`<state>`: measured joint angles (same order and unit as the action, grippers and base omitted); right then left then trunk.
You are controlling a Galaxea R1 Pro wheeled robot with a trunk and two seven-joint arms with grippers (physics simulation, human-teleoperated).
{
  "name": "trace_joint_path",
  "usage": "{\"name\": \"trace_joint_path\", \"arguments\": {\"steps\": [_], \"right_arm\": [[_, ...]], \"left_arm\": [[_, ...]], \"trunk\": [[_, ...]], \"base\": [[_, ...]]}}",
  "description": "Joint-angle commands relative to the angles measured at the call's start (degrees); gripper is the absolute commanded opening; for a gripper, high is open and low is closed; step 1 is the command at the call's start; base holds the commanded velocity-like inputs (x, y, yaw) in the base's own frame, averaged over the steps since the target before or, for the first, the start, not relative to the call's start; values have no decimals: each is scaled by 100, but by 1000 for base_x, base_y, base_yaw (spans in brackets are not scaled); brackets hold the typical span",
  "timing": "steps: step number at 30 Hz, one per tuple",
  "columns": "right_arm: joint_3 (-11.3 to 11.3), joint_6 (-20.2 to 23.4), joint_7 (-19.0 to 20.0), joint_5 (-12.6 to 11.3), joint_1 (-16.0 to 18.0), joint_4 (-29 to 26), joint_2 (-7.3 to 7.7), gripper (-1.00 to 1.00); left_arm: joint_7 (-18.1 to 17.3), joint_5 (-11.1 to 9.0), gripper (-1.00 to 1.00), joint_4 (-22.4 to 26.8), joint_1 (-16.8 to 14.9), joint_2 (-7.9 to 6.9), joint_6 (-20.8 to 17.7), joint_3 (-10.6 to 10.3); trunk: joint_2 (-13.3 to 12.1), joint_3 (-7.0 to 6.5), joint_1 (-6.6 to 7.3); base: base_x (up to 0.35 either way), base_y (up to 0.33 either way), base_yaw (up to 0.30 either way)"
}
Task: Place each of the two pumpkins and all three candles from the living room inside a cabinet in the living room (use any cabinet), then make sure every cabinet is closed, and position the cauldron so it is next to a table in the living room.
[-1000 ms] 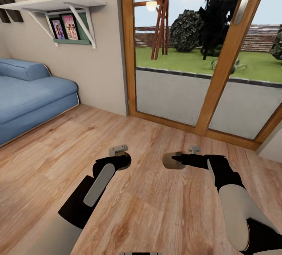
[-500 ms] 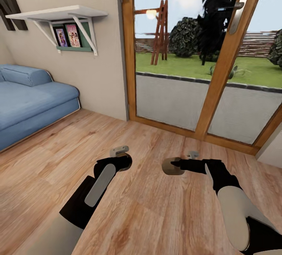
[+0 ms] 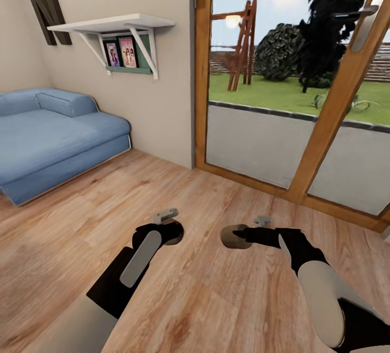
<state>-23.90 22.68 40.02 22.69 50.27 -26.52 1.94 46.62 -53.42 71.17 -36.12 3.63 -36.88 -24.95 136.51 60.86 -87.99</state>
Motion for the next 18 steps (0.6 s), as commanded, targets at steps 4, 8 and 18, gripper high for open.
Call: {"name": "trace_joint_path", "arguments": {"steps": [4,8,18], "right_arm": [[-1,-24,-10,-11,0,14,0,-100],[-1,-26,-12,-11,0,14,0,-100],[-3,-27,-12,-11,0,16,6,-100]], "left_arm": [[-4,8,-100,-30,0,-1,30,0],[-4,7,-100,-80,0,0,44,1],[-4,16,-100,-103,0,-2,246,-1]], "trunk": [[0,0,0],[-120,-54,66],[-321,-145,176]], "base": [[0,0,288],[0,0,289],[0,0,221]]}}
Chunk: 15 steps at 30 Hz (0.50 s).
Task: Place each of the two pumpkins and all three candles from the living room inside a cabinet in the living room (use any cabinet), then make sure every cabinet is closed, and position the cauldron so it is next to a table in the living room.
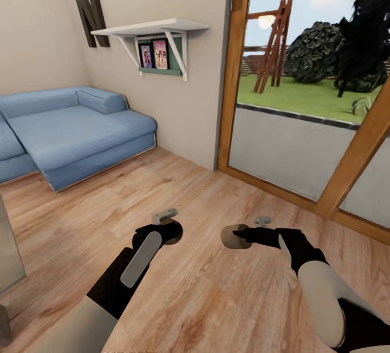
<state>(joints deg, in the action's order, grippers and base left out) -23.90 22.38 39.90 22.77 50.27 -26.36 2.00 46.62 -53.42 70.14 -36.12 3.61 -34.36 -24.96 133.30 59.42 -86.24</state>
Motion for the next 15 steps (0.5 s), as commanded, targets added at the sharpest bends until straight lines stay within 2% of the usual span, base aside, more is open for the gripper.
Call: {"name": "trace_joint_path", "arguments": {"steps": [1,15], "right_arm": [[-4,3,1,-18,1,-1,0,-100],[-1,3,1,-18,1,-1,-7,-100]], "left_arm": [[-4,16,-100,0,-1,0,-4,0],[-22,16,-100,-5,-1,-2,0,0]], "trunk": [[0,-2,0],[0,-26,0]], "base": [[0,0,205],[0,0,275]]}}
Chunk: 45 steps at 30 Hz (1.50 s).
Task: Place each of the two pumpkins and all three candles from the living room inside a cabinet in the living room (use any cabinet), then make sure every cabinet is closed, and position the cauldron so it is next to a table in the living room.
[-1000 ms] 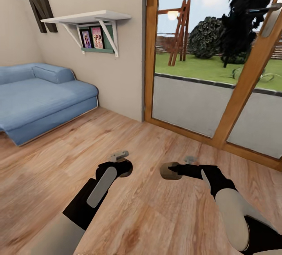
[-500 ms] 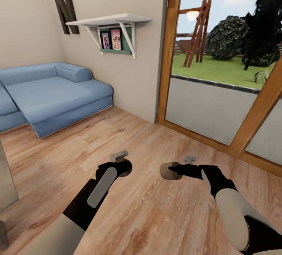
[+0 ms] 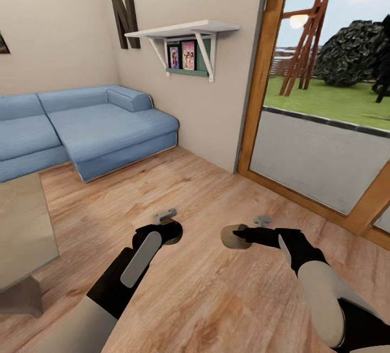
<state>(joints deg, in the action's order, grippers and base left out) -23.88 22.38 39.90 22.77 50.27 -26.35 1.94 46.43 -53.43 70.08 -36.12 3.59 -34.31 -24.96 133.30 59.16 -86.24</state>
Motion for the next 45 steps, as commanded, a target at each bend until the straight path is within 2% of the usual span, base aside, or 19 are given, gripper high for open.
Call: {"name": "trace_joint_path", "arguments": {"steps": [1,4,10,16,45], "right_arm": [[-3,3,1,-18,1,-1,0,-100],[-3,3,1,-21,1,-1,0,-100],[-3,3,1,-19,-49,-1,0,-100],[-3,-16,1,-18,-77,-1,0,-100],[-3,-102,-133,-18,-78,81,6,-100]], "left_arm": [[-10,14,-100,-63,-1,4,-4,0],[-151,17,-100,-293,-1,10,114,0],[-373,17,-100,-352,-1,9,225,0],[-389,17,-100,-355,-1,2,238,8],[-389,17,-100,-364,-1,-7,240,9]], "trunk": [[0,-1,0],[0,-1,0],[0,-1,0],[0,-1,0],[0,-1,0]], "base": [[0,0,284],[-3,0,284],[-236,0,283],[-211,0,284],[-3,0,292]]}}
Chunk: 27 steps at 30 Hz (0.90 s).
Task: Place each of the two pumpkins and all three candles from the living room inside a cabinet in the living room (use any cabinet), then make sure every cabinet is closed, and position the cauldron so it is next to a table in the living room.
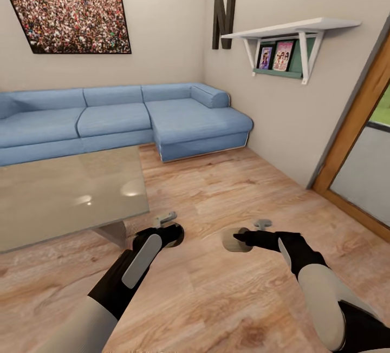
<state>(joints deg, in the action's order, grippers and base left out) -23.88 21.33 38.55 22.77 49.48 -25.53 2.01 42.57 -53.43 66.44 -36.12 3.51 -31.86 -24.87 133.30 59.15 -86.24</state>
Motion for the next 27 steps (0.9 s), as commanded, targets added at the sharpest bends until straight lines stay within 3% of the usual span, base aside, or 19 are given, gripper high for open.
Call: {"name": "trace_joint_path", "arguments": {"steps": [1,16,27], "right_arm": [[-3,3,2,-18,1,-3,1,-100],[-3,3,2,-18,1,1,0,-100],[-3,3,-2,-18,1,3,-5,-100]], "left_arm": [[-4,16,-100,0,-1,0,-5,0],[-4,16,-100,1,-1,-1,-5,0],[-4,22,-100,8,-1,-8,-5,4]], "trunk": [[0,0,0],[0,0,0],[0,0,0]], "base": [[0,0,293],[-10,0,278],[-206,0,63]]}}
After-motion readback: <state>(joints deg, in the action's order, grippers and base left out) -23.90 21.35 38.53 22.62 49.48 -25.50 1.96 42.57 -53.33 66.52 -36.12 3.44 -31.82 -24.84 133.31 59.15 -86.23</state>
